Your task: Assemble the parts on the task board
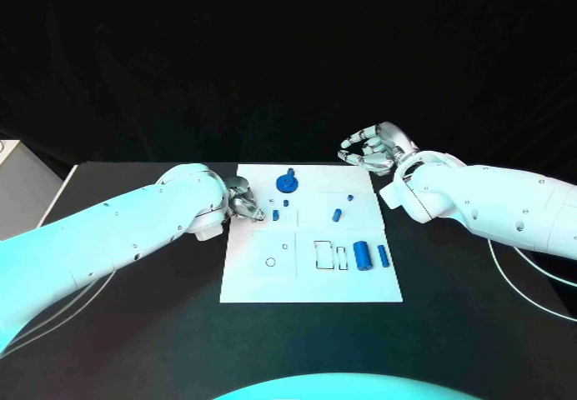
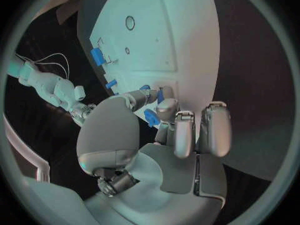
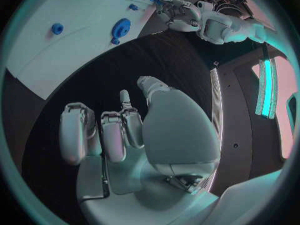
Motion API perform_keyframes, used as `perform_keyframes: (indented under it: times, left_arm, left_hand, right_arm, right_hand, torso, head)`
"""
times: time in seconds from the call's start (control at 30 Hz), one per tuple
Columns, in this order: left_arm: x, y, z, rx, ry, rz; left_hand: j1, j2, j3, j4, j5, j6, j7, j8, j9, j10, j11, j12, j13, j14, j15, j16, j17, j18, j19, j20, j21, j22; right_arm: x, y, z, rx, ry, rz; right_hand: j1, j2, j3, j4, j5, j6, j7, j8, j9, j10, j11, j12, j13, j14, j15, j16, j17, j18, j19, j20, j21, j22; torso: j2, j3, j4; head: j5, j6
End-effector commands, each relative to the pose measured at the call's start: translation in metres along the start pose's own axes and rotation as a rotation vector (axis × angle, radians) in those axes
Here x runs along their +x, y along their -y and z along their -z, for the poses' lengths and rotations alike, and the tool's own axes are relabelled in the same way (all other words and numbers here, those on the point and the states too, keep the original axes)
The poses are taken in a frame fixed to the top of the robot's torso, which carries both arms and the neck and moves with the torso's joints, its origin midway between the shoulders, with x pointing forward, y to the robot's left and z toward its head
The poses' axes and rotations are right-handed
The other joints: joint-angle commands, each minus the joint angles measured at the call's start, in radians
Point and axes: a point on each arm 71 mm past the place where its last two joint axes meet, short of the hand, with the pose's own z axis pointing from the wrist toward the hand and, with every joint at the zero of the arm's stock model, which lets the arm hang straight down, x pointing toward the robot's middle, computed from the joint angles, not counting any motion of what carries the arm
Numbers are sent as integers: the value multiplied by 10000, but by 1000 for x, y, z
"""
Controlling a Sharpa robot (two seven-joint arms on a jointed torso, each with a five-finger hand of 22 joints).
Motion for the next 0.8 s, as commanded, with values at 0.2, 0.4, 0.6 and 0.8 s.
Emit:
perform_keyframes:
  times: [0.2, 0.4, 0.6, 0.8]
  left_arm:
    - [8, -3, 0, 24, -642, 497]
    - [9, -4, 0, -1, -879, 461]
    - [9, -5, -1, -34, -960, 455]
    - [9, -6, -1, -94, -914, 379]
  left_hand:
    - [-45, 320, 1170, -1016, -54, 24, 32, 48, -17, 5, 56, -10, 4, 1039, 95, 34, 2634, -48, -43, 54, -35, 514]
    - [-451, 434, 1157, -842, -51, 107, -11, 53, -66, 87, 29, 42, 66, 1039, 82, 34, 2634, -63, 0, 73, -1, 581]
    - [-643, 448, 1147, -792, -52, 154, -30, 39, -101, 121, 15, 70, 107, 1039, 72, 34, 2634, -70, 21, 74, 15, 610]
    - [-986, 620, 1181, -662, -71, 259, -60, -9, -183, 159, -8, 73, 108, 1039, 52, 34, 2634, -80, 53, 67, 38, 655]
  right_arm:
    - [1, -1, 1, -122, -122, 75]
    - [1, -1, 1, -125, -126, 84]
    - [1, -1, 1, -134, -126, 94]
    - [1, -1, 1, -138, -123, 108]
  right_hand:
    - [4, -83, 43, 8, 22, -66, 16, -30, 15, -5, -4, -4, 1324, 658, -37, -58, 1041, 124, 207, -27, -37, 1224]
    - [4, -83, 43, 8, 22, -66, 16, -30, 15, -5, -4, -4, 1324, 658, -37, -58, 1041, 124, 207, -27, -37, 1224]
    - [4, -83, 43, 8, 22, -66, 16, -30, 15, -5, -4, -4, 1324, 658, -37, -58, 1041, 124, 207, -27, -37, 1224]
    - [4, -83, 43, 8, 22, -66, 16, -30, 15, -5, -4, -4, 1324, 658, -37, -58, 1041, 124, 207, -27, -37, 1224]
  torso:
    - [-1, 4, -8]
    - [-8, -1, 11]
    - [-4, 0, -2]
    - [-1, -4, -2]
  head:
    - [-22, -11]
    - [-21, -26]
    - [-18, -19]
    - [-11, -24]
